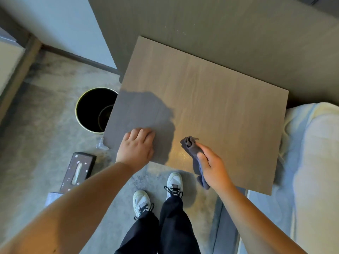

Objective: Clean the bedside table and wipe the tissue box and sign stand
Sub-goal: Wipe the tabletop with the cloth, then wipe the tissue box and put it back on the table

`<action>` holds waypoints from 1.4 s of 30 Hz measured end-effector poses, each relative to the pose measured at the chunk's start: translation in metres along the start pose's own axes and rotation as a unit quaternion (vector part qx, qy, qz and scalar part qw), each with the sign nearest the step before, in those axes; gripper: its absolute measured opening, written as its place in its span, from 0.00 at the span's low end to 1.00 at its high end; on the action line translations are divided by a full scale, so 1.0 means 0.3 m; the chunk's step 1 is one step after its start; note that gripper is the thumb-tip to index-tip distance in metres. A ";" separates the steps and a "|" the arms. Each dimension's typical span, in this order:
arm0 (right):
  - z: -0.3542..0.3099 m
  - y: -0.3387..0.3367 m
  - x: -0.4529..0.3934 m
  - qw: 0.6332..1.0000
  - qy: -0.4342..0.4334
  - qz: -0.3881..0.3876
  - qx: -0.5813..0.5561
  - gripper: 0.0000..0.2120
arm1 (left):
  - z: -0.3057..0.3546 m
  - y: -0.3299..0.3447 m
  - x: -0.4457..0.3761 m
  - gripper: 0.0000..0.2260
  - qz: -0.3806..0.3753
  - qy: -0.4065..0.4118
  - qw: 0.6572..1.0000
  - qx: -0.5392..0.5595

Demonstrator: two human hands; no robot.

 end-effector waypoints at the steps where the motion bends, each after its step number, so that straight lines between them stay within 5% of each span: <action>1: -0.021 0.020 -0.020 1.000 0.000 -0.010 -0.003 0.17 | -0.005 0.004 0.026 0.19 0.001 0.000 1.000 0.004; 14: -0.404 0.488 -0.129 0.965 0.017 -0.262 0.018 0.20 | -0.155 0.119 0.491 0.06 -0.029 -0.211 0.962 0.170; 18: -0.504 0.764 -0.041 0.930 -0.023 -0.361 0.072 0.21 | -0.181 0.324 0.737 0.09 -0.058 -0.395 0.880 0.257; 22: -0.521 1.056 0.095 0.888 -0.105 -0.409 0.179 0.18 | -0.156 0.522 1.000 0.10 -0.011 -0.553 0.771 0.316; 25: -0.454 1.265 0.150 0.875 -0.141 -0.411 0.211 0.15 | -0.122 0.684 1.181 0.12 0.018 -0.644 0.683 0.343; 29: -0.311 1.562 0.066 0.866 -0.175 -0.372 0.284 0.16 | -0.103 0.915 1.323 0.13 0.048 -0.690 0.618 0.373; 42: -0.073 2.114 -0.536 0.836 -0.279 -0.229 0.413 0.16 | -0.452 1.442 1.449 0.10 0.125 -0.687 0.602 0.388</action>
Point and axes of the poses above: each hand's wrist, its own x-axis away from the middle knuckle, its own y-axis out of the palm, z = x × y, the point moved 10 cm from there along -x, towards the middle knuckle, and after that the axes turned 15 degrees about y, right-handed, at the moved point
